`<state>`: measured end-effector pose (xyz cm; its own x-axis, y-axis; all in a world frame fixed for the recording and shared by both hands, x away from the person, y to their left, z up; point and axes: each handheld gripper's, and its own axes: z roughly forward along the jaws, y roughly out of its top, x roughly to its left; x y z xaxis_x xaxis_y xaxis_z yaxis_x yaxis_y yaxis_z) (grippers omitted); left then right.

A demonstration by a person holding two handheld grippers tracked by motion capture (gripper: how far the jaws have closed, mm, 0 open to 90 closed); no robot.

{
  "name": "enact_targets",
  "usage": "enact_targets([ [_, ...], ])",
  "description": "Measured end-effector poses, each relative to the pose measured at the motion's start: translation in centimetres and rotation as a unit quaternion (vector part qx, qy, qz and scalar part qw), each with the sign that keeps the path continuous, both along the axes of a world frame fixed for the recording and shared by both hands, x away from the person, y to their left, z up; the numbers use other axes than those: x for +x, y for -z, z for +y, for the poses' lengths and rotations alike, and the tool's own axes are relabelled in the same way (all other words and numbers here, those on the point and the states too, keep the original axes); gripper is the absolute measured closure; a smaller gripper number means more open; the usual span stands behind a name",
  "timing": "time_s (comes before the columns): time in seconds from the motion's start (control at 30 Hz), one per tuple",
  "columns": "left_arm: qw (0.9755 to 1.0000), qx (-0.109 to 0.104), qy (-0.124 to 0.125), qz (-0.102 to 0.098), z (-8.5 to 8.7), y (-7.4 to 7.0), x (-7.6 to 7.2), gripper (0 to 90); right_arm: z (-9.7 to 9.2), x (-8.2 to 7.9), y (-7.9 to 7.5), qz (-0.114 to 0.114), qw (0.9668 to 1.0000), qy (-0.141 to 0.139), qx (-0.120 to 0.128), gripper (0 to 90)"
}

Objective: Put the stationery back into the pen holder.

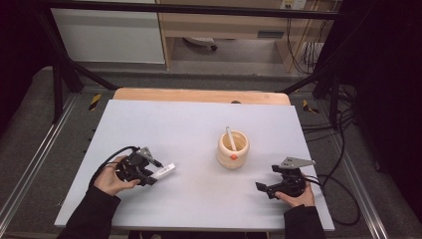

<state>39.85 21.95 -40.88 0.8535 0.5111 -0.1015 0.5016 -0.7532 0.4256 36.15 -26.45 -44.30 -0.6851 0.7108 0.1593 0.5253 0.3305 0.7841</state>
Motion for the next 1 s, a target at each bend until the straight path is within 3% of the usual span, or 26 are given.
enact_targets([
  [0.27, 0.9999, -0.006, 0.01, 0.002, -0.8, 0.0, -0.3, 67.1, 0.8, -0.3, -0.6, -0.03, 0.9988, -0.01, -0.038, 0.6],
  [0.53, 0.9998, -0.007, 0.02, 0.002, -1.5, -0.4, -0.6, 67.1, 2.3, -0.6, -1.2, -0.058, 0.9941, -0.032, -0.086, 0.7],
  [0.77, 0.9995, -0.01, 0.031, 0.0, -2.4, -0.7, -0.8, 67.1, 3.4, -1.2, -1.8, -0.108, 0.9858, -0.048, -0.119, 1.7],
  [1.0, 0.9989, -0.005, 0.046, 0.002, -3.8, -1.0, -0.9, 67.1, 4.9, -1.6, -2.0, -0.142, 0.9763, -0.068, -0.148, 1.7],
])
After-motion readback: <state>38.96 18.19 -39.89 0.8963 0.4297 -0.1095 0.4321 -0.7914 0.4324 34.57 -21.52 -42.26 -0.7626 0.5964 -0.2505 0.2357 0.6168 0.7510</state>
